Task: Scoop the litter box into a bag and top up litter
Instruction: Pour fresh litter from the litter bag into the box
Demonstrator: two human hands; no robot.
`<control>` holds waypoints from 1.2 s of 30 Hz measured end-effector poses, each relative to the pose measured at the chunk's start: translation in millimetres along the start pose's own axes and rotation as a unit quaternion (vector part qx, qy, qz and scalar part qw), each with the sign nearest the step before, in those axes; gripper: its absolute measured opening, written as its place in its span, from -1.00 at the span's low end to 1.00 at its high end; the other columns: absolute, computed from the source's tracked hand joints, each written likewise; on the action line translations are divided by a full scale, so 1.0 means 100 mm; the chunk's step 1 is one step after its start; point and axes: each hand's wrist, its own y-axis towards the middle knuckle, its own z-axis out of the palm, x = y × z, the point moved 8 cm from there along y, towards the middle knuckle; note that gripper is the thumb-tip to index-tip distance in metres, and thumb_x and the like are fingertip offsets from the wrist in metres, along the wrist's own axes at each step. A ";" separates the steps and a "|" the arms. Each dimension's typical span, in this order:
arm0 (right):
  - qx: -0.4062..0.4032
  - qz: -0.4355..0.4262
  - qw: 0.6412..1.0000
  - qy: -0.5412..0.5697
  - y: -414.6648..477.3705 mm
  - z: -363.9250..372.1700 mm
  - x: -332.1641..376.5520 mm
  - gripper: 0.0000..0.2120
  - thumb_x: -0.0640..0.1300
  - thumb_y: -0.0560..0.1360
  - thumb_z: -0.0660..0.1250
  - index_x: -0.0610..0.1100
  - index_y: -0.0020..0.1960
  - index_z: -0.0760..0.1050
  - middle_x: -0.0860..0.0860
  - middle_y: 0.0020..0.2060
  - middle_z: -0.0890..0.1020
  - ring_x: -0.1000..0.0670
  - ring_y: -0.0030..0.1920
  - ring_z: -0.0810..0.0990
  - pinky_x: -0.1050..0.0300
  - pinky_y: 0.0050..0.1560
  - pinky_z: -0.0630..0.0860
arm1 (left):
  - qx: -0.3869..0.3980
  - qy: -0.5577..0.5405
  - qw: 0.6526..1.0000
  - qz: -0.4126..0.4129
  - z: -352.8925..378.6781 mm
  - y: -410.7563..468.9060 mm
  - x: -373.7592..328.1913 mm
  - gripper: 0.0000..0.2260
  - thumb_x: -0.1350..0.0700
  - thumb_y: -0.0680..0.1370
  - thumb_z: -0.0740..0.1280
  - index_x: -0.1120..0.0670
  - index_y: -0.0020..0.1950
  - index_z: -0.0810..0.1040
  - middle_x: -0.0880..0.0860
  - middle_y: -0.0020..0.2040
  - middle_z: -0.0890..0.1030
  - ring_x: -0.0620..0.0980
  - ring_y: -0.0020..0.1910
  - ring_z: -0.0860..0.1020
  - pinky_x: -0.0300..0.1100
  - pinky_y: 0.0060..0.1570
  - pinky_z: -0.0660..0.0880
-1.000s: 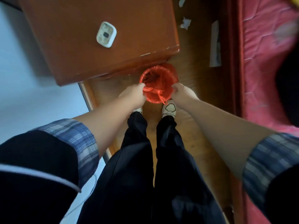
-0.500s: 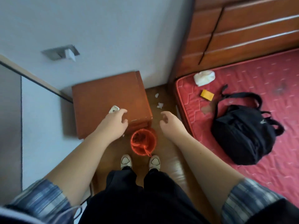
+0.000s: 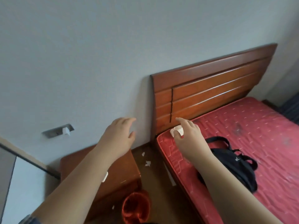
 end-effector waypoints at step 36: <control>-0.372 0.558 0.737 -0.082 -5.71 -0.57 -0.66 -0.45 0.05 0.61 0.20 -0.01 0.57 0.22 -0.02 0.53 0.28 -0.03 0.54 0.13 0.00 0.57 0.07 | 0.262 -0.032 0.726 0.635 0.98 -3.04 -3.64 -0.51 -0.10 0.64 0.13 -0.06 0.57 0.19 -0.01 0.58 0.20 0.04 0.57 0.07 -0.02 0.54 0.03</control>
